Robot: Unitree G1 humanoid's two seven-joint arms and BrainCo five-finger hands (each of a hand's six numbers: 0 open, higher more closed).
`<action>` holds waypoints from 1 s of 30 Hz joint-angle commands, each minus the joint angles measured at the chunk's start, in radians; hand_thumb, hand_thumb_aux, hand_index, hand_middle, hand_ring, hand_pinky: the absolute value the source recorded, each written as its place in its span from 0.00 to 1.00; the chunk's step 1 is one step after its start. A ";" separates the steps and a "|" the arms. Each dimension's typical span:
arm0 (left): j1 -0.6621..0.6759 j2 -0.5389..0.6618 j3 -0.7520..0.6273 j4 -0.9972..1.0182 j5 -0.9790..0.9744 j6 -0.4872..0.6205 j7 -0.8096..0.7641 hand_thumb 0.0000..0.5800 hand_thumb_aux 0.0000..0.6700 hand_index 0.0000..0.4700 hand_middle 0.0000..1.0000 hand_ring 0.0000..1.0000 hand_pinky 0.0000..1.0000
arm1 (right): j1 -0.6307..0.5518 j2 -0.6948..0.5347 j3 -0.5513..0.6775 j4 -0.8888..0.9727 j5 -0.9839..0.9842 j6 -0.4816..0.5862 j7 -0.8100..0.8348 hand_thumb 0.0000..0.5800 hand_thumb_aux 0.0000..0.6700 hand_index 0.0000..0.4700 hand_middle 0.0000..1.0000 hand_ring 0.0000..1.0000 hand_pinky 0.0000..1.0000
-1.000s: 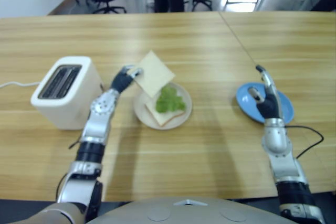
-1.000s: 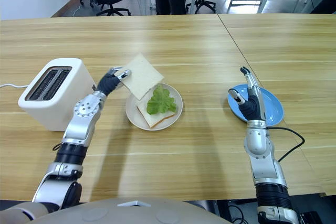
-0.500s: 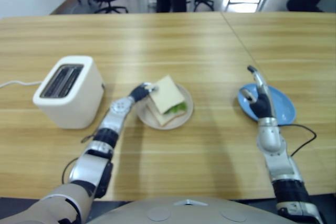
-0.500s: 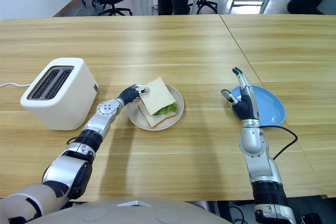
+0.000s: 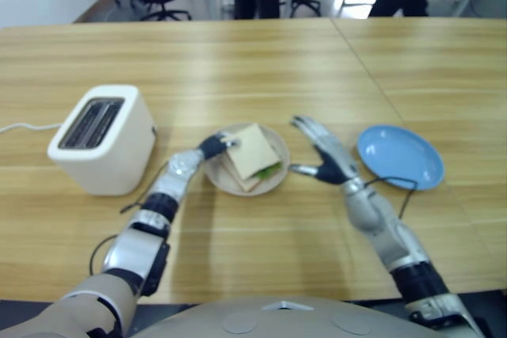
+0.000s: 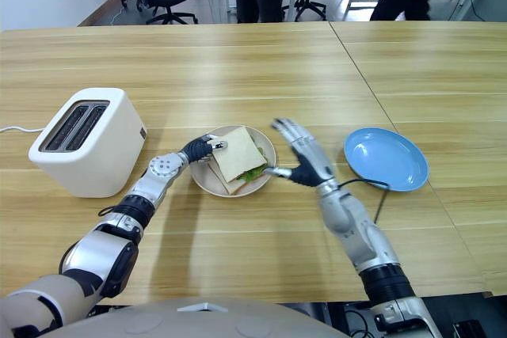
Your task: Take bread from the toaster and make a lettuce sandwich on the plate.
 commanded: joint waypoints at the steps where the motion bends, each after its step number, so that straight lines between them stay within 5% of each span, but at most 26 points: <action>1: 0.007 0.011 -0.018 0.050 0.030 0.025 0.010 1.00 1.00 0.98 1.00 1.00 1.00 | -0.079 -0.008 0.118 0.103 -0.145 0.031 0.000 0.00 0.00 0.00 0.00 0.00 0.00; 9: 0.006 0.009 -0.018 0.062 0.029 0.026 0.016 1.00 1.00 0.98 1.00 1.00 1.00 | -0.235 0.026 0.313 0.395 -0.258 0.071 0.017 0.00 0.00 0.00 0.00 0.00 0.00; 20: 0.016 0.027 -0.019 0.001 0.054 0.004 0.063 1.00 0.97 0.95 1.00 1.00 1.00 | -0.131 -0.011 0.417 0.380 -0.209 0.132 0.318 0.00 0.00 0.00 0.00 0.00 0.00; 21: 0.013 0.043 -0.026 -0.030 0.091 -0.001 0.126 0.00 0.00 0.00 0.53 0.53 0.53 | -0.130 -0.008 0.421 0.383 -0.207 0.135 0.325 0.00 0.00 0.00 0.00 0.00 0.00; 22: 0.010 0.062 -0.022 -0.065 0.123 0.000 0.199 0.00 0.00 0.00 0.14 0.14 0.14 | -0.130 -0.006 0.424 0.386 -0.204 0.138 0.330 0.00 0.00 0.00 0.00 0.00 0.00; 25: 0.009 0.131 -0.006 -0.183 0.234 0.051 0.398 0.00 0.00 0.00 0.11 0.11 0.11 | -0.134 -0.003 0.435 0.398 -0.203 0.146 0.333 0.00 0.00 0.00 0.00 0.00 0.00; 26: 0.015 0.149 0.003 -0.225 0.260 0.069 0.441 0.00 0.00 0.00 0.00 0.00 0.00 | -0.135 -0.003 0.438 0.401 -0.202 0.148 0.330 0.00 0.00 0.00 0.00 0.00 0.00; 30: 0.076 0.229 0.052 -0.533 0.378 0.156 0.568 0.00 0.00 0.00 0.00 0.00 0.00 | -0.132 -0.001 0.443 0.413 -0.201 0.157 0.327 0.00 0.00 0.00 0.00 0.00 0.00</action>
